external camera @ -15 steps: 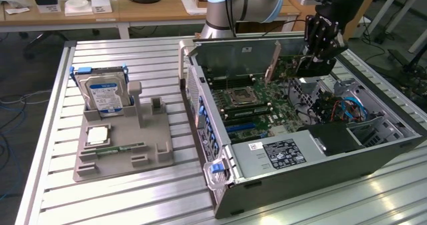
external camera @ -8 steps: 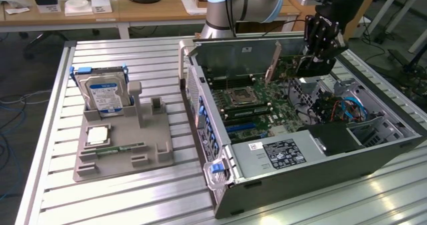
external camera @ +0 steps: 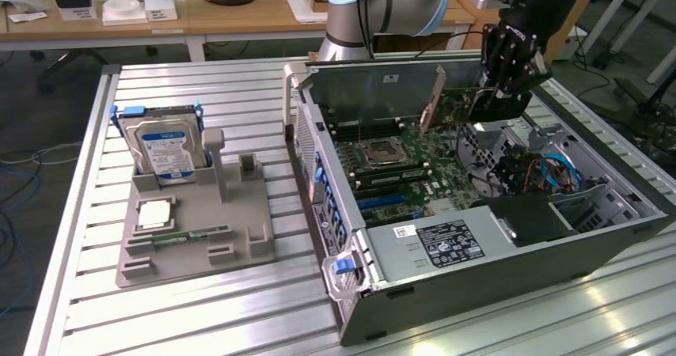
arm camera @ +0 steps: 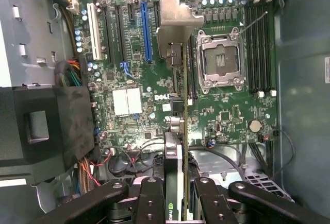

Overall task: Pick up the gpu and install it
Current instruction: 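Insert the gpu into the slot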

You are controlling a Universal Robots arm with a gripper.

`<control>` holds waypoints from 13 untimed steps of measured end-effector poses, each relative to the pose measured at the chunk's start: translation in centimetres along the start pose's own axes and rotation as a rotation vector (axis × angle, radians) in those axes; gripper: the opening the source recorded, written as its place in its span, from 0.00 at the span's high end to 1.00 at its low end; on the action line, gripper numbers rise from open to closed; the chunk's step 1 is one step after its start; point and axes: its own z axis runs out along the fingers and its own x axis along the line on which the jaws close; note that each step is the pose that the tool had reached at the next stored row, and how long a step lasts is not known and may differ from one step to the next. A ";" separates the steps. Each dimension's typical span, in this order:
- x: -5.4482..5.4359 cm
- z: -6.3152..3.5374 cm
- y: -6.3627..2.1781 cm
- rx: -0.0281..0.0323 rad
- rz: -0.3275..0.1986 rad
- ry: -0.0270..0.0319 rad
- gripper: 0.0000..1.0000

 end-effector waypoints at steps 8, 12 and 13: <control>0.0 0.00 0.00 0.0000 -0.010 -0.0003 0.73; 0.0 0.02 0.00 -0.0001 -0.032 -0.0012 0.73; 0.0 0.02 0.00 -0.0001 -0.040 -0.0014 0.73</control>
